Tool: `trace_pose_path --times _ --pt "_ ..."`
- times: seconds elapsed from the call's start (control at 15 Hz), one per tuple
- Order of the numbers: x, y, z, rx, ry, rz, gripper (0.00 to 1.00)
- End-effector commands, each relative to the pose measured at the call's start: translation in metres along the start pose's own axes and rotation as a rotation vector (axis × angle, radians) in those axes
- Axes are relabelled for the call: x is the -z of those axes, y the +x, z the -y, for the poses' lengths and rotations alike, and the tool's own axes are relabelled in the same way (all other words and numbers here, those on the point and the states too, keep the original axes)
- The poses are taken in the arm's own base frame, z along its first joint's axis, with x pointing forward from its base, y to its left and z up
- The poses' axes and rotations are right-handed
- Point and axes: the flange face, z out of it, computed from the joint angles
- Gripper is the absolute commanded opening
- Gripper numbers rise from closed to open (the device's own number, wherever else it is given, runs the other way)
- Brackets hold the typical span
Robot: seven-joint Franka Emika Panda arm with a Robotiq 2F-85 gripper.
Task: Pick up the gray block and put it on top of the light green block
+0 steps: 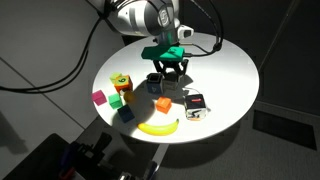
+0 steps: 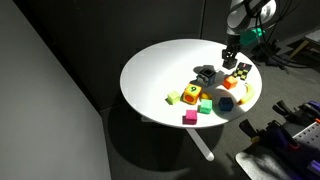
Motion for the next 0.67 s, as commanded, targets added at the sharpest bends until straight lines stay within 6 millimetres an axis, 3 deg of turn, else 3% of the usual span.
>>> trace_pose_path --times 0.0,0.27,0.6 --pt "0.007 0.002 0.003 -0.004 0.004 -0.007 0.31" --pt "0.015 0.002 0.014 0.018 0.007 -0.022 0.31" --pt "0.029 0.003 0.045 0.081 0.012 -0.045 0.31"
